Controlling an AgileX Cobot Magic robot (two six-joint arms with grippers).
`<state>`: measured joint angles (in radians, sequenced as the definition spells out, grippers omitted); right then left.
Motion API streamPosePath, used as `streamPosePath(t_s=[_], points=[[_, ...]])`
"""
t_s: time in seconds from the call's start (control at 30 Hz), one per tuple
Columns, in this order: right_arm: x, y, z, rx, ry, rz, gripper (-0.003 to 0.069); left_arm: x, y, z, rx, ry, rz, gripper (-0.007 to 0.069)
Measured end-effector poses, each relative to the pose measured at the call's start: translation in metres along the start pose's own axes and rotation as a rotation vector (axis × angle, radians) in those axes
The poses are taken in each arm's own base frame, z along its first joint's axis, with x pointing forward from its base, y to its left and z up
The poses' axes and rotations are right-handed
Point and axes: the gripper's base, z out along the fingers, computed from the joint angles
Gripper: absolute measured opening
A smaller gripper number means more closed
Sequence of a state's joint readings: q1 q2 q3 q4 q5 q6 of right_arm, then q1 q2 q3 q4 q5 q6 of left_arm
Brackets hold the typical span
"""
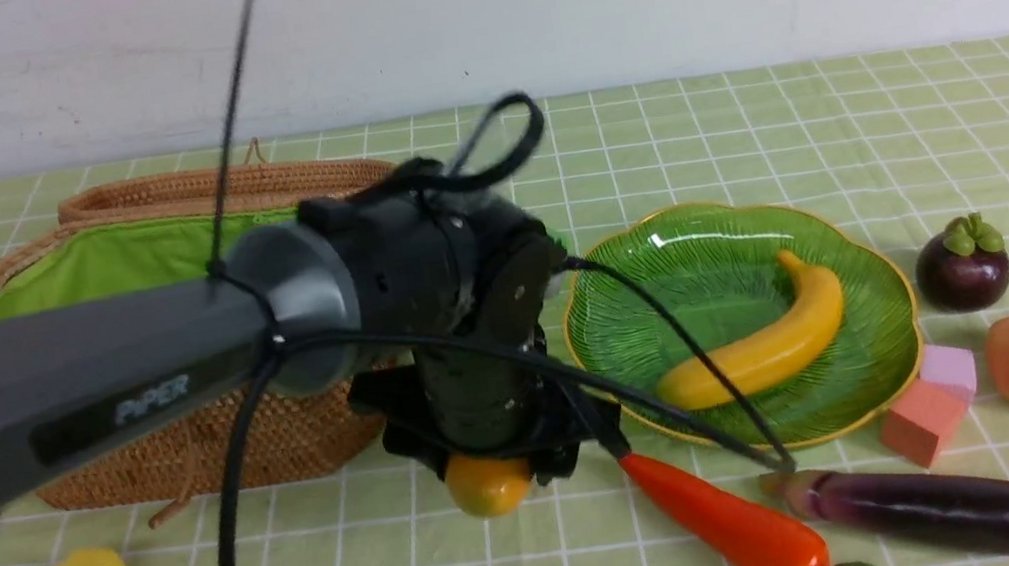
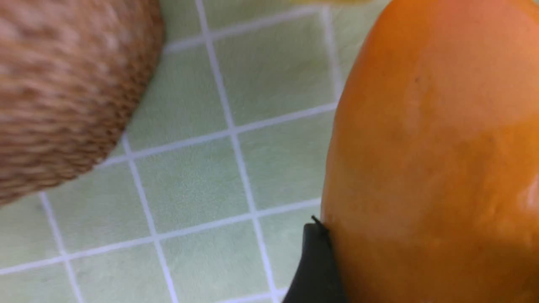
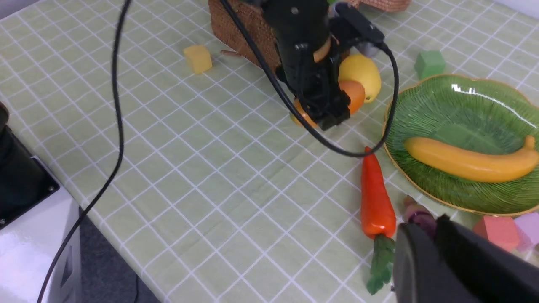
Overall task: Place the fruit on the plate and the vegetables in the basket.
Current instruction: Grab the mango with your left arm and place it on the right plate, then grab a lemon with your left arm and place it on the plate on the right
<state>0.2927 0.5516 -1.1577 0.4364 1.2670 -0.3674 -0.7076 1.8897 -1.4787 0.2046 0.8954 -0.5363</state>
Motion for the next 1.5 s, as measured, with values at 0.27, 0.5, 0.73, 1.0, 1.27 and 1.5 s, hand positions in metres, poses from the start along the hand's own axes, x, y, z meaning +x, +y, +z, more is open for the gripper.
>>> streamPosePath(t_s=[0.27, 0.5, 0.73, 1.0, 1.27, 1.5], points=[[-0.002, -0.018, -0.002, 0.194, -0.037, 0.112, 0.0079, -0.029, -0.033, -0.059, 0.250, -0.290, 0.203, 0.0521], [-0.003, -0.026, -0.004, 0.285, -0.060, 0.163, 0.0080, -0.067, -0.068, -0.003, 0.323, -0.443, 0.362, 0.0521], [0.000, -0.024, -0.003, 0.265, -0.025, 0.177, 0.0086, -0.079, -0.077, 0.050, 0.301, -0.422, 0.389, 0.0525], [0.004, -0.023, -0.003, 0.257, 0.018, 0.179, 0.0086, -0.085, -0.069, 0.047, 0.292, -0.423, 0.377, 0.0623], [0.003, -0.023, -0.003, 0.258, 0.014, 0.178, 0.0089, -0.079, -0.058, -0.007, 0.288, -0.327, 0.391, 0.0498], [0.003, -0.023, -0.003, 0.258, 0.015, 0.175, 0.0089, -0.060, -0.039, -0.077, 0.290, -0.175, 0.261, 0.0091]])
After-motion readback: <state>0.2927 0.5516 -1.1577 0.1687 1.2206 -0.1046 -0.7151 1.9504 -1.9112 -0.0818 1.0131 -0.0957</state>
